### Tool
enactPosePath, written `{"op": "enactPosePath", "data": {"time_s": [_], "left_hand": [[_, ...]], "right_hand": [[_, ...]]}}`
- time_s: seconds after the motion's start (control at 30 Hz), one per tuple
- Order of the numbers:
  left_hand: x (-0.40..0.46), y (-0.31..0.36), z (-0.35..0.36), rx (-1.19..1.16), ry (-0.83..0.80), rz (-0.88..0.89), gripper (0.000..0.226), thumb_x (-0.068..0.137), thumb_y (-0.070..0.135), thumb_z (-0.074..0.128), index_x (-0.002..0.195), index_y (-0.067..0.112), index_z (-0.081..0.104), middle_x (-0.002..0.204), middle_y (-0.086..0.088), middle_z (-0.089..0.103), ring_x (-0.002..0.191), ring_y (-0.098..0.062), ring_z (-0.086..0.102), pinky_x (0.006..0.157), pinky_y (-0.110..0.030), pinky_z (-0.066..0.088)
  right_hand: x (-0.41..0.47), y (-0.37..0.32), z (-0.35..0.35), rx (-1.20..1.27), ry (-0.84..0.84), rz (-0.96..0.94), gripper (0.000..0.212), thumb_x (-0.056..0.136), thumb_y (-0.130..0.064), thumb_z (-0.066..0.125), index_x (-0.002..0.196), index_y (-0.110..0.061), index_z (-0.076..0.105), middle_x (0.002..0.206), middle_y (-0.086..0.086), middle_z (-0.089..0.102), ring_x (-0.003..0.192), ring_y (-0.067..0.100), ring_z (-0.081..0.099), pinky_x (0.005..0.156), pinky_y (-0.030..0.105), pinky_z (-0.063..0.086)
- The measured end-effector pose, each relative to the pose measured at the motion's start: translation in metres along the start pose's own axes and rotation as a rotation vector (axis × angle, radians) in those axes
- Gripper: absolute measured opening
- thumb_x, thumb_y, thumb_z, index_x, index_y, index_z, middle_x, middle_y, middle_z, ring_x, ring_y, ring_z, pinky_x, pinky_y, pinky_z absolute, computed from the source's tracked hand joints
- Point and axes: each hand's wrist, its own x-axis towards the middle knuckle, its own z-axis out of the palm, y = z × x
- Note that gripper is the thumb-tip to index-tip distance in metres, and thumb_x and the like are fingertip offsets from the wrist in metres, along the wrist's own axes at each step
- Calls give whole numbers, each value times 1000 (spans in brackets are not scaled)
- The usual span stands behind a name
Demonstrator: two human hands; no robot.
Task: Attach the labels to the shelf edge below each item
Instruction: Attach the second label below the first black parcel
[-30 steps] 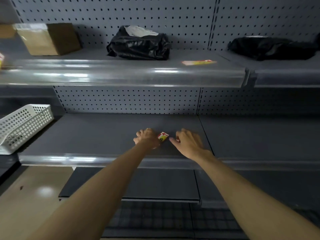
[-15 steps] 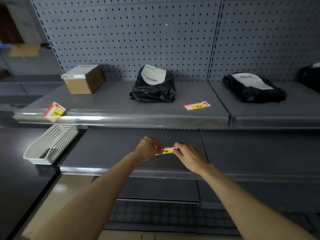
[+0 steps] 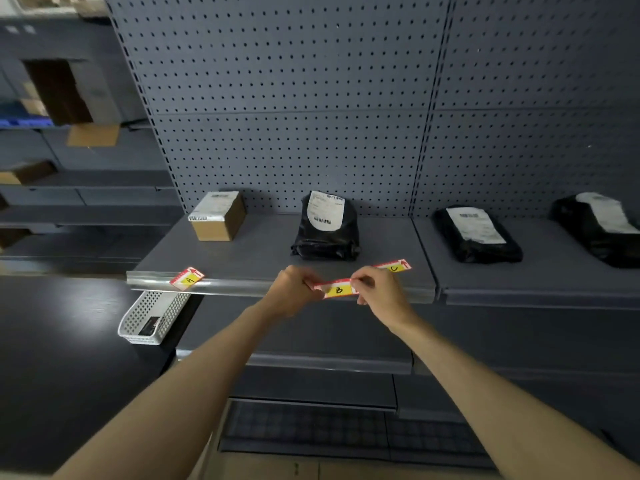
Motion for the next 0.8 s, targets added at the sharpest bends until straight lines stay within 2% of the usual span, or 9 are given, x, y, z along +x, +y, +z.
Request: {"op": "enactPosePath", "data": {"time_s": [0.07, 0.13, 0.2, 0.3, 0.4, 0.5, 0.6, 0.8], "left_hand": [[4, 1, -10, 21, 39, -9, 17, 77, 14, 71, 94, 14, 74, 86, -4, 72, 77, -17, 64, 60, -26, 52], [8, -6, -14, 135, 52, 25, 23, 79, 11, 62, 100, 15, 72, 96, -6, 72, 88, -22, 67, 77, -33, 56], [10, -16, -10, 298, 47, 69, 29, 81, 7, 57, 107, 13, 69, 108, -10, 69, 99, -30, 65, 85, -40, 54], [10, -28, 6, 409, 30, 124, 31, 85, 7, 51, 112, 12, 67, 117, -11, 65, 106, -33, 61, 85, -43, 53], [6, -33, 20, 457, 24, 179, 36, 87, 7, 52, 119, 15, 64, 126, -4, 61, 110, -27, 59, 84, -41, 54], [5, -38, 25, 464, 58, 217, 34, 86, 5, 52, 117, 12, 65, 123, -4, 60, 109, -26, 56, 84, -40, 52], [6, -40, 23, 472, 87, 236, 33, 86, 7, 50, 115, 12, 65, 117, -4, 61, 107, -25, 55, 86, -38, 51], [4, -42, 19, 428, 85, 253, 37, 84, 3, 48, 116, 10, 66, 115, -5, 62, 102, -25, 57, 83, -39, 53]], "right_hand": [[13, -14, -12, -32, 27, -28, 11, 91, -4, 59, 89, -4, 70, 67, 0, 63, 52, 11, 60, 56, 19, 49], [24, -22, -19, -76, 35, -63, 11, 91, -5, 60, 92, -2, 71, 76, 4, 65, 56, 8, 59, 54, 10, 46], [34, -22, -20, -120, 40, -93, 11, 92, -6, 60, 93, -3, 70, 85, 7, 66, 61, 11, 59, 56, 11, 47], [41, -16, -12, -155, 42, -124, 11, 91, -6, 60, 92, -4, 70, 89, 7, 67, 66, 13, 58, 65, 25, 50], [39, -8, 1, -174, 23, -121, 11, 91, -7, 60, 92, -5, 70, 88, 8, 68, 68, 13, 60, 68, 32, 54], [35, -2, 11, -183, 12, -107, 11, 91, -6, 60, 90, -5, 70, 87, 7, 66, 70, 18, 63, 69, 39, 57], [37, 2, 16, -176, 12, -95, 11, 91, -7, 60, 91, -4, 71, 87, 6, 65, 72, 20, 64, 69, 41, 58], [47, 1, 23, -251, -10, -101, 13, 93, -9, 58, 92, -5, 70, 88, 5, 63, 72, 17, 61, 67, 37, 56]]}}
